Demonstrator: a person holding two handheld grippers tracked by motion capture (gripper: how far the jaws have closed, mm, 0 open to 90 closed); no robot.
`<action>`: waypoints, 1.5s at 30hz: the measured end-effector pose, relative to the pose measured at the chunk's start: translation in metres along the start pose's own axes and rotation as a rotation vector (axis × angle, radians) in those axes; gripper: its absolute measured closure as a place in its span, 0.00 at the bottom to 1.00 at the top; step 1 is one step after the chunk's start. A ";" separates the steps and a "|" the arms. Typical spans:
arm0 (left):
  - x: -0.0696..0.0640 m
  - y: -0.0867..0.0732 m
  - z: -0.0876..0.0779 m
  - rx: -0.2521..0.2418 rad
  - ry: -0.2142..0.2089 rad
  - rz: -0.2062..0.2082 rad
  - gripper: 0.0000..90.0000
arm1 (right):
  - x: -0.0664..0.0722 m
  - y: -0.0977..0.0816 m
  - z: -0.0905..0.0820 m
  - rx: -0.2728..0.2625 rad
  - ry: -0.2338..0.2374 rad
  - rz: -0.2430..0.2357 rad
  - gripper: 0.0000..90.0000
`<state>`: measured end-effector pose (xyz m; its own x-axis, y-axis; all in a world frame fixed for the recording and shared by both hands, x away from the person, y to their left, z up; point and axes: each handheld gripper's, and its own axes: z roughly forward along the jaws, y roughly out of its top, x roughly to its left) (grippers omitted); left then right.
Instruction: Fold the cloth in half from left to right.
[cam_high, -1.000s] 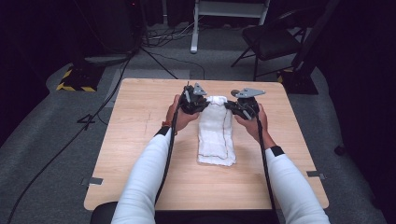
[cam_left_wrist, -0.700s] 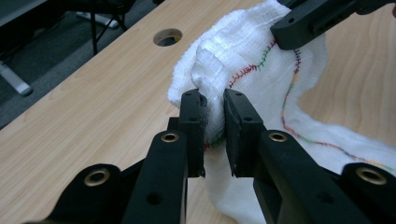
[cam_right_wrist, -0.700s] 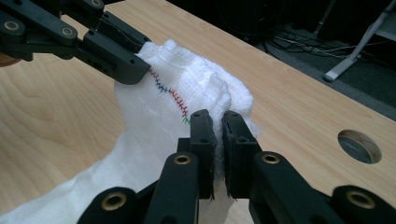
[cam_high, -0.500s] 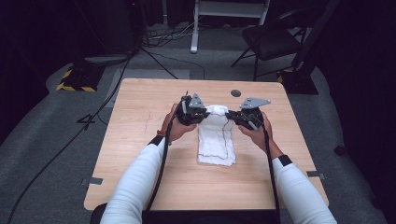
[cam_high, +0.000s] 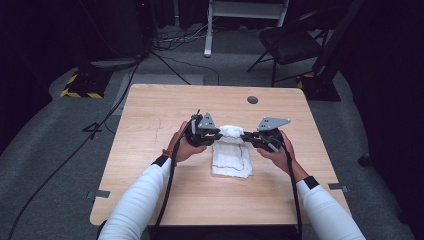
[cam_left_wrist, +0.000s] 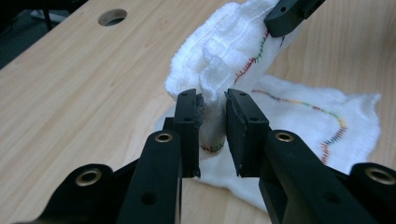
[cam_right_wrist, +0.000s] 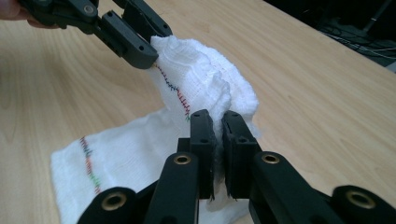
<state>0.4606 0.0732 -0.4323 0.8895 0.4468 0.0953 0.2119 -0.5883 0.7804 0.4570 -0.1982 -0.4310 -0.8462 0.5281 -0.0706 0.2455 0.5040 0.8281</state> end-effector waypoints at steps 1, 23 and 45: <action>-0.003 -0.003 0.000 0.000 -0.009 0.000 0.84 | 0.002 -0.003 -0.001 0.006 0.009 -0.003 0.94; -0.045 -0.036 0.002 0.094 -0.121 0.057 0.93 | 0.031 -0.043 -0.013 0.075 0.115 -0.032 0.93; -0.060 -0.046 -0.004 0.132 -0.139 0.102 0.95 | 0.046 -0.061 -0.018 0.123 0.156 -0.048 0.90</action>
<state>0.3961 0.0759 -0.4714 0.9545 0.2884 0.0763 0.1609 -0.7130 0.6825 0.3950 -0.2173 -0.4746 -0.9189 0.3944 -0.0131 0.2514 0.6107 0.7509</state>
